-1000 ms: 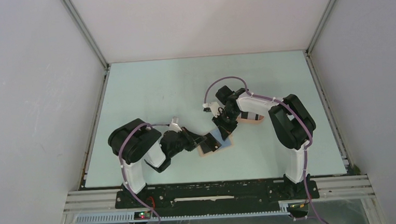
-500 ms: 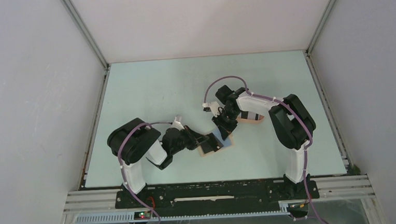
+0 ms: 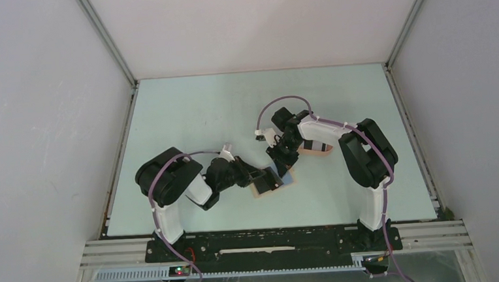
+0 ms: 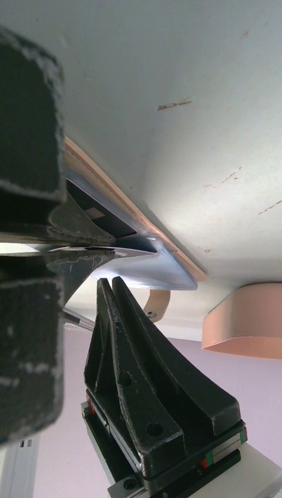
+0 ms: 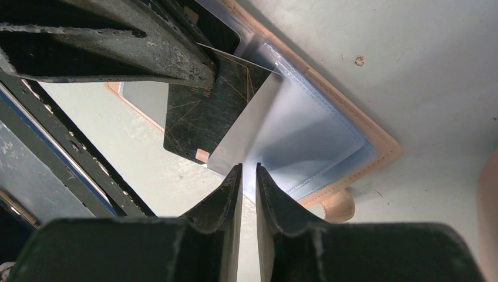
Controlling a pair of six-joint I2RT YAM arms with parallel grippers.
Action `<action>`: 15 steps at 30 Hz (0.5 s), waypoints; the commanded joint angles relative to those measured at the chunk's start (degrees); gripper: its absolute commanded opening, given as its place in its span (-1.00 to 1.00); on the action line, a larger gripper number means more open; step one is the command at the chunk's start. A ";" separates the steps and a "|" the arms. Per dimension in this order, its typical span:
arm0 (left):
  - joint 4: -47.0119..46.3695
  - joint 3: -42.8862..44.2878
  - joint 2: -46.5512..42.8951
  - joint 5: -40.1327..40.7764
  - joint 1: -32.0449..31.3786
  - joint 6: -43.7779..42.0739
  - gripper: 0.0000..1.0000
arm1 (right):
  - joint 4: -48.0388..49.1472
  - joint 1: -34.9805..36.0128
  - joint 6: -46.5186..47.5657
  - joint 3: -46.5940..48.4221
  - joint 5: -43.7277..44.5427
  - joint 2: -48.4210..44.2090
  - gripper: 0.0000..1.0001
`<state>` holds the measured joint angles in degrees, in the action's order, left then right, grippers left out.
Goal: Put the credit cards into the card holder
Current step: Insert the credit card into the card holder.
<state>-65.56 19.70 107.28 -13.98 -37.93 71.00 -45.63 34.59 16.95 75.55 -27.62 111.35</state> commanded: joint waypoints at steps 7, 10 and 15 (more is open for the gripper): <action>1.31 3.65 2.26 -2.61 0.78 -1.15 -0.81 | -0.78 0.44 3.18 1.75 -4.14 -4.35 -0.55; 1.31 4.11 2.52 -2.90 0.96 -1.20 -0.80 | -0.56 0.56 4.67 1.14 -6.72 -6.03 -0.55; 1.31 4.36 2.97 -3.38 1.32 -1.24 -0.77 | 2.38 1.90 6.83 -1.41 -7.64 -10.65 -0.56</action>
<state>-64.79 22.41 109.23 -16.43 -37.12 70.98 -45.43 34.81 20.53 75.37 -32.64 107.26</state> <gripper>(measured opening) 0.107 0.223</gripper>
